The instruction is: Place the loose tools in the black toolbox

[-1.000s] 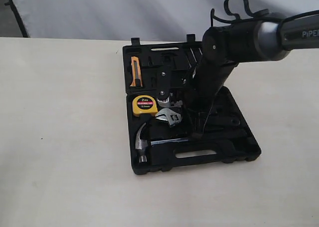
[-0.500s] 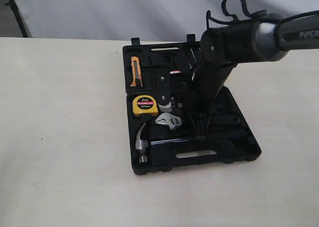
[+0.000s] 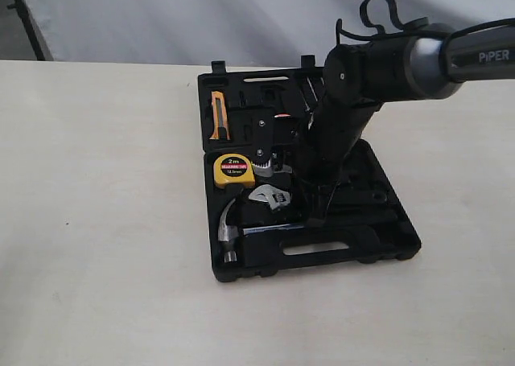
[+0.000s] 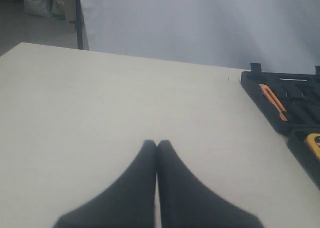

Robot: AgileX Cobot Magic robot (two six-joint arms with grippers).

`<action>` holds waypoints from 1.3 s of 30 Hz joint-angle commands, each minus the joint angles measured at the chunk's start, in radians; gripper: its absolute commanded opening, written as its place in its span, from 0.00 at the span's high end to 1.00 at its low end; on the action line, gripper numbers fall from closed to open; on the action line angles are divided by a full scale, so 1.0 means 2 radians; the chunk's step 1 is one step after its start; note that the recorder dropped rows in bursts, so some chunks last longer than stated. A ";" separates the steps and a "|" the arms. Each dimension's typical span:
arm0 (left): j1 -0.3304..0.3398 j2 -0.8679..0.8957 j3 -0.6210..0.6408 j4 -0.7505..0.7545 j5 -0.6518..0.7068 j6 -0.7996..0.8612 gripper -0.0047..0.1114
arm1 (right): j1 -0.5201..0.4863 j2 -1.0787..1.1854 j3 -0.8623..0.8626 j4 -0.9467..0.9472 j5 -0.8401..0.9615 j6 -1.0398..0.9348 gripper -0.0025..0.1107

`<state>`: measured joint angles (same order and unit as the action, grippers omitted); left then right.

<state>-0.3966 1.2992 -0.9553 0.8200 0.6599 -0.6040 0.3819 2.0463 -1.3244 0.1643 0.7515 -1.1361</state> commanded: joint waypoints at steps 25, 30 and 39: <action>0.002 -0.004 0.005 -0.007 -0.008 -0.005 0.95 | -0.249 -0.085 0.042 -0.003 -0.017 0.424 0.96; 0.002 -0.004 0.005 -0.007 -0.008 -0.005 0.95 | -0.220 -0.021 0.052 0.027 -0.012 0.428 0.98; 0.002 -0.004 0.005 -0.007 -0.008 -0.005 0.95 | -0.126 0.008 0.052 0.028 -0.008 0.428 0.98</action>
<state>-0.3966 1.2992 -0.9553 0.8200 0.6599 -0.6040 0.0846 2.0490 -1.2231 0.1932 0.7279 -0.2810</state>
